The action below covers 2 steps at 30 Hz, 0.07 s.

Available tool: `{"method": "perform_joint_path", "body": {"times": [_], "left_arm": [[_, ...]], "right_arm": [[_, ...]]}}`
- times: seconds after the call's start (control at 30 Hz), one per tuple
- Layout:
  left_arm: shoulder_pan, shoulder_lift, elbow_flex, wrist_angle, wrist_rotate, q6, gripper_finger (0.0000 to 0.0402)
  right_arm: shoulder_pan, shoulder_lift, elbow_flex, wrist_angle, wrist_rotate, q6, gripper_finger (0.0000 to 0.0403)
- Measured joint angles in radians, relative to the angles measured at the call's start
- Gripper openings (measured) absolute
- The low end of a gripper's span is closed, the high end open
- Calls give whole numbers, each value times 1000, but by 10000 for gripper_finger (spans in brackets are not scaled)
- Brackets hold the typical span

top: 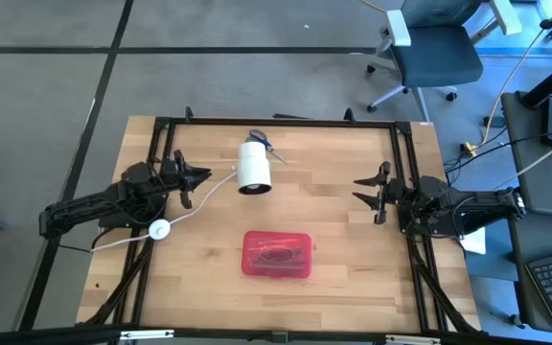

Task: Pick & place school supplies into a supply box
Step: Return to Home Position

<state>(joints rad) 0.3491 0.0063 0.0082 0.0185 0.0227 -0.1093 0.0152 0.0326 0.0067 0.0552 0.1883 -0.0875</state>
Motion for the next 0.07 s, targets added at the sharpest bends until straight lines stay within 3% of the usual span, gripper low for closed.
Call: {"method": "perform_joint_path", "body": {"times": [0.07], "left_arm": [[0,0,0,0,0,0,50]], "right_arm": [[0,0,0,0,0,0,172]]}}
